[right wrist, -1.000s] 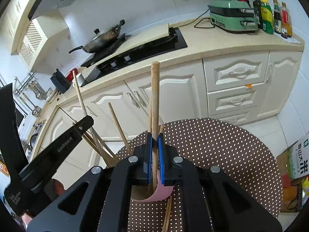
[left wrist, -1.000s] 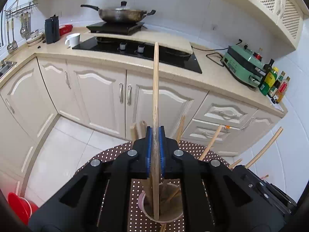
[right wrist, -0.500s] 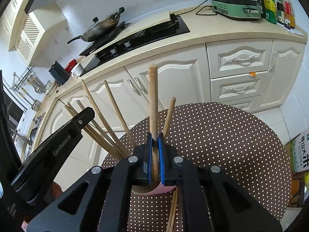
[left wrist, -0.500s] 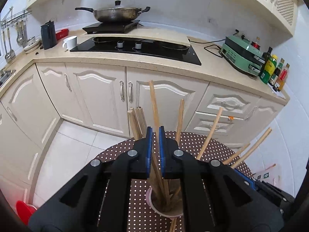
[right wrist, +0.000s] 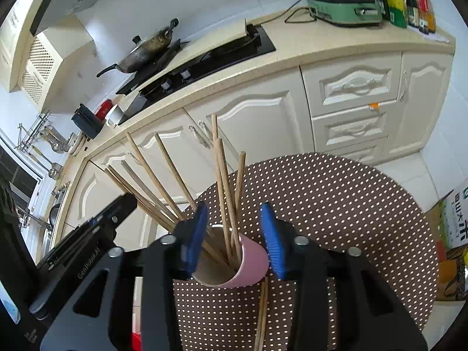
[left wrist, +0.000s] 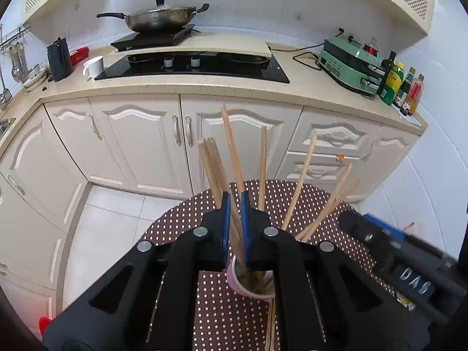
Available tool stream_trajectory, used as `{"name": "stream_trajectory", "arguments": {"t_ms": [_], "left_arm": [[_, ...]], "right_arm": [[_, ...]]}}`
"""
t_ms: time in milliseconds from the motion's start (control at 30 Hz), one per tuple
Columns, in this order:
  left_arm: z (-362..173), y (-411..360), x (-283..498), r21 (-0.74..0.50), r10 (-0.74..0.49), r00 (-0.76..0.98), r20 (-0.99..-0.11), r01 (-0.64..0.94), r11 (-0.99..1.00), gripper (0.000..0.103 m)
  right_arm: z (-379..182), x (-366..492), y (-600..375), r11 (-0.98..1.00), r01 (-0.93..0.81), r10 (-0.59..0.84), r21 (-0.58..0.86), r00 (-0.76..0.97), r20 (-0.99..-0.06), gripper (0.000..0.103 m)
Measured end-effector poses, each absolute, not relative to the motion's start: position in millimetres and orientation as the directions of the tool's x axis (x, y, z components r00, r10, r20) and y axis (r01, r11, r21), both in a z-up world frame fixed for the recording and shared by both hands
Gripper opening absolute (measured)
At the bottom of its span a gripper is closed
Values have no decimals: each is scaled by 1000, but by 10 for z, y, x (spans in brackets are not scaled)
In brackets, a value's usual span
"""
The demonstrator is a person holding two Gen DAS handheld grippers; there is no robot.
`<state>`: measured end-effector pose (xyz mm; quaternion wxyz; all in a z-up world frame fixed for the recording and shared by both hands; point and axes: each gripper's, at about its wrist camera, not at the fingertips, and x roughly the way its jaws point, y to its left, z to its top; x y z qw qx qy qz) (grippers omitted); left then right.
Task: Organize utensils
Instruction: 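Lower both chopsticks into the pink cup and open both tools, then pull both open tools back from the pink cup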
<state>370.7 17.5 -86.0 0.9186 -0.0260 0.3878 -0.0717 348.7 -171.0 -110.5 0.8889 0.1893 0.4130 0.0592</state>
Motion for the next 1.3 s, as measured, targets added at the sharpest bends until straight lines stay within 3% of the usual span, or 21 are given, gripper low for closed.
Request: {"name": "stream_trajectory", "arguments": {"t_ms": [533,667,767,900,1300], "left_arm": [[-783,284,3347,-86,-132,660,-740,101,991,8],[-748,287,3250,-75,-123,661,-741,100,992,8],[-730,276,3173,-64,-115,657,-745,101,993,18],[-660,290,3027,-63,-118,683,-721,104,993,54],[-483,266,2703,-24,-109,715,-690,128,992,58]], "right_arm": [[-919,3082,-1709,963,-10,205,268,672,-711,75],[-866,2983,-1705,968,-19,196,251,680,-707,78],[-835,2912,-1719,969,-22,194,246,684,-704,82],[-787,2791,-1735,973,-26,182,228,696,-695,88],[-637,2542,-1740,977,-42,174,209,724,-667,94]]}}
